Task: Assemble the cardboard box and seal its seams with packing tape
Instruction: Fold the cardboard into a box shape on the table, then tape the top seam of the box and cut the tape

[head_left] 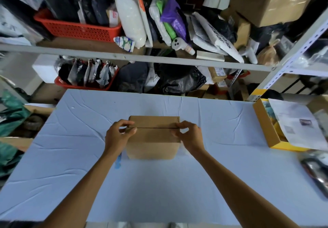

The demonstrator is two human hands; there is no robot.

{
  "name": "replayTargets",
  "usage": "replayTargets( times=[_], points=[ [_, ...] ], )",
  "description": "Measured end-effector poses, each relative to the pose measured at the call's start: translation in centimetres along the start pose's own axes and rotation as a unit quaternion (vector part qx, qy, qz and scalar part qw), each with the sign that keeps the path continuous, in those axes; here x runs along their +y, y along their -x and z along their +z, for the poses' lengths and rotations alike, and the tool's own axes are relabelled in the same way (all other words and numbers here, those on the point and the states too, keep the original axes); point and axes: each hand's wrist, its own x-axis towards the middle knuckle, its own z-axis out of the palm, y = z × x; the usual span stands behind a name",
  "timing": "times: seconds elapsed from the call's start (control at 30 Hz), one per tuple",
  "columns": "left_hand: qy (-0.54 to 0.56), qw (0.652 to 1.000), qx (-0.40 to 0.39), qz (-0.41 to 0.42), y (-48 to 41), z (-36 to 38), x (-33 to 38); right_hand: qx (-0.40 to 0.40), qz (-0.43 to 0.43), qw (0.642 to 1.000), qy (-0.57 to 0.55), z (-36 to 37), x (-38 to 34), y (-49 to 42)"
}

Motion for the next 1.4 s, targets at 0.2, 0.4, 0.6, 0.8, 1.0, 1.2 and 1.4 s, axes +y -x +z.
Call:
replayTargets(
  times=[0.2,0.4,0.6,0.8,1.0,1.2,1.4],
  points=[
    [0.001,1.0,0.017,0.01,0.4,0.5,0.0,-0.01,0.002,1.0,-0.001,-0.1,0.3,-0.1],
    [0.001,1.0,0.009,0.004,0.3,0.2,0.1,0.024,0.008,0.996,-0.087,-2.6,1.4,-0.8],
    [-0.01,1.0,0.002,0.007,0.4,0.4,0.4,-0.032,0.093,0.982,0.162,-1.8,6.4,-1.5],
    [-0.009,1.0,0.016,0.017,0.6,0.2,1.1,-0.145,0.041,0.929,0.338,0.2,10.4,-1.0],
    [0.003,1.0,0.006,0.017,0.7,-1.0,1.9,-0.109,-0.02,0.929,0.353,-0.9,9.7,-0.1],
    [0.01,0.999,0.028,0.046,0.1,-1.5,5.0,-0.019,-0.076,0.949,0.305,-5.4,1.7,-1.4],
    [0.035,0.99,-0.013,0.139,-0.2,-1.2,10.5,0.073,-0.165,0.947,0.266,-9.2,-7.4,-1.6]
  ],
)
